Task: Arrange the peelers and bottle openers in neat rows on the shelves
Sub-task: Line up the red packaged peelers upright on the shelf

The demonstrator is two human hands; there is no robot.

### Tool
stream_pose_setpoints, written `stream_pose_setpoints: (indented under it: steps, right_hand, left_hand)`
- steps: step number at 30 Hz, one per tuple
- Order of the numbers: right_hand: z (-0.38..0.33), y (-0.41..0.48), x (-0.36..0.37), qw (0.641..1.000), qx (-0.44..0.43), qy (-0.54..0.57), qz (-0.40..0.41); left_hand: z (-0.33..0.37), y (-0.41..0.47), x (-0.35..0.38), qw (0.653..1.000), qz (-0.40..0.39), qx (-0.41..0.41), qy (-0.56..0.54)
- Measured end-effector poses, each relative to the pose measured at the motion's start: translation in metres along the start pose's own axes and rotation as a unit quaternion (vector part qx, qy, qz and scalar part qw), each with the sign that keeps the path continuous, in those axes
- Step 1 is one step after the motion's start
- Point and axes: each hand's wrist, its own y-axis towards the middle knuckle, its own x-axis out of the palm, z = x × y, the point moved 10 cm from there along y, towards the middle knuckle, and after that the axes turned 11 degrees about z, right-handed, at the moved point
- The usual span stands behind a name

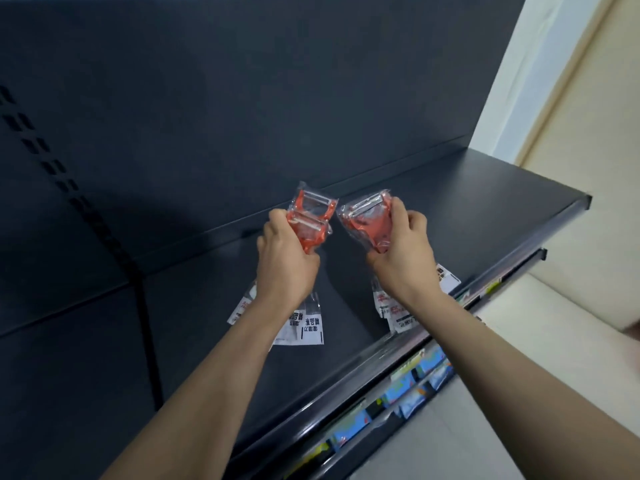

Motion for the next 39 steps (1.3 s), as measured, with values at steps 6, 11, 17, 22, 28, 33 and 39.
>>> stream_pose_setpoints:
  steps: [6,11,17,22,28,33,39]
  right_hand:
    - [0.046,0.055,-0.014,0.999,0.012,-0.043,0.022]
    - [0.085,0.098,-0.019,0.998,0.021,-0.049,0.019]
    - [0.130,0.155,-0.004,0.999,-0.010,-0.023,-0.028]
    - [0.174,0.196,0.003,0.995,-0.037,-0.012,-0.096]
    - [0.205,0.227,0.009,0.986,-0.055,-0.009,-0.157]
    - [0.202,0.237,0.034,0.980,-0.063,-0.013,-0.190]
    - [0.204,0.248,0.053,0.979,-0.052,-0.026,-0.195]
  left_hand:
    - [0.032,0.026,0.080,0.999,-0.047,-0.001,0.003]
    - [0.052,0.042,0.130,0.997,-0.057,-0.023,0.037]
    - [0.069,0.051,0.186,0.994,-0.039,-0.064,0.084]
    - [0.089,0.047,0.233,0.982,-0.028,-0.120,0.146]
    - [0.107,0.045,0.266,0.958,-0.013,-0.167,0.232]
    - [0.099,0.056,0.264,0.944,-0.003,-0.180,0.275]
    - [0.093,0.075,0.271,0.940,0.001,-0.163,0.301]
